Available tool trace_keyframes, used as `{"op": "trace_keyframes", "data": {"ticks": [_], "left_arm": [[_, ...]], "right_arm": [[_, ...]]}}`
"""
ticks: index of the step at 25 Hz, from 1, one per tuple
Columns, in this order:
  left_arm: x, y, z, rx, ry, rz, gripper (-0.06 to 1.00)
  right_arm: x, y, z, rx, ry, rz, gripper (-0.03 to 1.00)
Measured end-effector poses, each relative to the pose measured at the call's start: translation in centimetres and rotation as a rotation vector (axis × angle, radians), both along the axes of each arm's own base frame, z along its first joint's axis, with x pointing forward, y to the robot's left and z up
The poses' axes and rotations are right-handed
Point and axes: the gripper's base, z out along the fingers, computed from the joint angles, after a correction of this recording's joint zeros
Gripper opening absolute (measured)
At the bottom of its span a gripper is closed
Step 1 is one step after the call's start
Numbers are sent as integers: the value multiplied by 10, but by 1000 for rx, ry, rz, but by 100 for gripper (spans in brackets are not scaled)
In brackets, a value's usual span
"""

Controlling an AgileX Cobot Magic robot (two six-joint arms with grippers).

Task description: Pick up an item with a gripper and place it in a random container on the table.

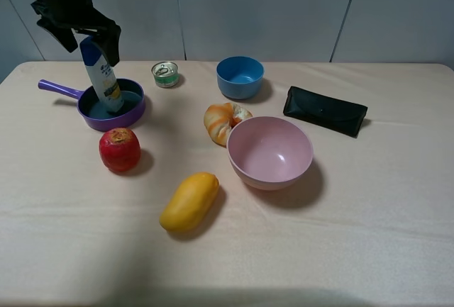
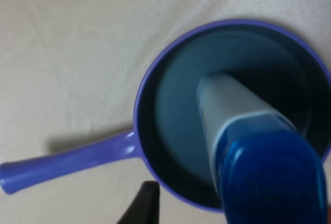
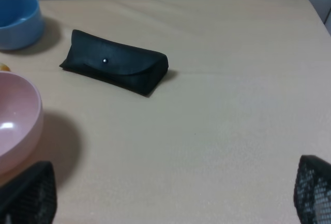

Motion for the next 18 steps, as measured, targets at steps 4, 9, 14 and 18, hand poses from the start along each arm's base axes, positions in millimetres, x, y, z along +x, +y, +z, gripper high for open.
{"op": "trace_keyframes", "data": {"ticks": [4,9,14,18], "left_arm": [[-3,0,12,-2,-4,5,95],[-11,2,40,-9,-69,20,95],[-23,3,70,-25,-138,49,95],[-39,5,91,-36,-177,70,95]], "right_arm": [[0,0,0,0,0,0,69],[0,0,0,0,0,0,69],[0,0,0,0,0,0,69],[0,0,0,0,0,0,69]]}}
